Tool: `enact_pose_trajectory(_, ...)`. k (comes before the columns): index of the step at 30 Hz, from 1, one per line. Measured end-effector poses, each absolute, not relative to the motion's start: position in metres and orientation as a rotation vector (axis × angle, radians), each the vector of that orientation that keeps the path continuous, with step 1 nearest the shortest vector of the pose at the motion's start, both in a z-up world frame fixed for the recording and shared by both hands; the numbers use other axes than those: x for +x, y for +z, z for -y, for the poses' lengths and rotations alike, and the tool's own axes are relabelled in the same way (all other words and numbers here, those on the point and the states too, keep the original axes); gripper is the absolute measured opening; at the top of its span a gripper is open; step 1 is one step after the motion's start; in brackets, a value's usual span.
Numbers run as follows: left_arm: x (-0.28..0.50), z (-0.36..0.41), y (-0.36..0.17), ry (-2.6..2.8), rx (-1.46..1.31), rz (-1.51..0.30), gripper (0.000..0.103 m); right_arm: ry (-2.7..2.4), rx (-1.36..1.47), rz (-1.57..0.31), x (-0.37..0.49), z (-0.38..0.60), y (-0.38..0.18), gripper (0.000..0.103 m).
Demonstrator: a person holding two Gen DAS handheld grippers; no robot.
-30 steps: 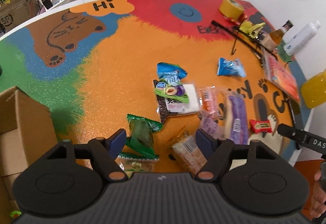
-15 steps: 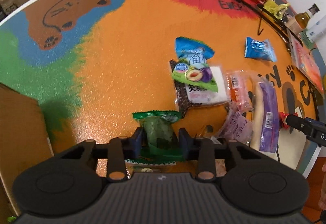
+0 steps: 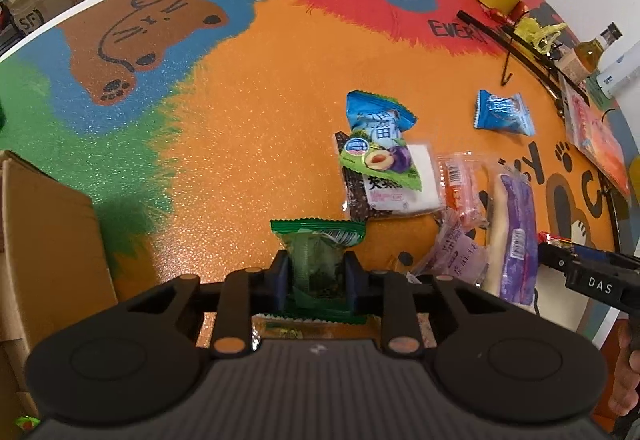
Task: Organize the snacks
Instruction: 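Grasp a green snack packet with the left tool while the right tool grasps the red chocolate bar, then carry the green packet over the box and open the left tool while the right tool carries the bar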
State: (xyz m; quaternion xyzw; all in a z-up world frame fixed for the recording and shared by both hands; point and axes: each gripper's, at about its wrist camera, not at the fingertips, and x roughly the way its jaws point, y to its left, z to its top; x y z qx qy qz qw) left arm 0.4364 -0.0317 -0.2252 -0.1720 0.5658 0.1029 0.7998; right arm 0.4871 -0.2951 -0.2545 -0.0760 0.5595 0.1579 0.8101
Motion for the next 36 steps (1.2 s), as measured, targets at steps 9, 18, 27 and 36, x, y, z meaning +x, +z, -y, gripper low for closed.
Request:
enact_pose_trajectory(9,0.420,0.029,-0.194,0.228,-0.405,-1.138,0.026,0.376,-0.123,-1.137,0.472,0.292,-0.216,0.046)
enact_pose_trajectory(18,0.385,0.012,-0.158,0.260,-0.430,-1.057,0.026,0.506,-0.126,-1.064,0.443,0.259,-0.175,0.046)
enact_pose_trajectory(27,0.348,-0.017,-0.127,0.296,-0.454,-1.003,0.026,0.619,-0.095,-1.022,0.408,0.211,-0.145,0.046)
enact_pose_trajectory(36,0.295,-0.049,-0.109,0.348,-0.493,-0.966,0.026,0.706,-0.116,-0.989,0.372,0.165,-0.128,0.046)
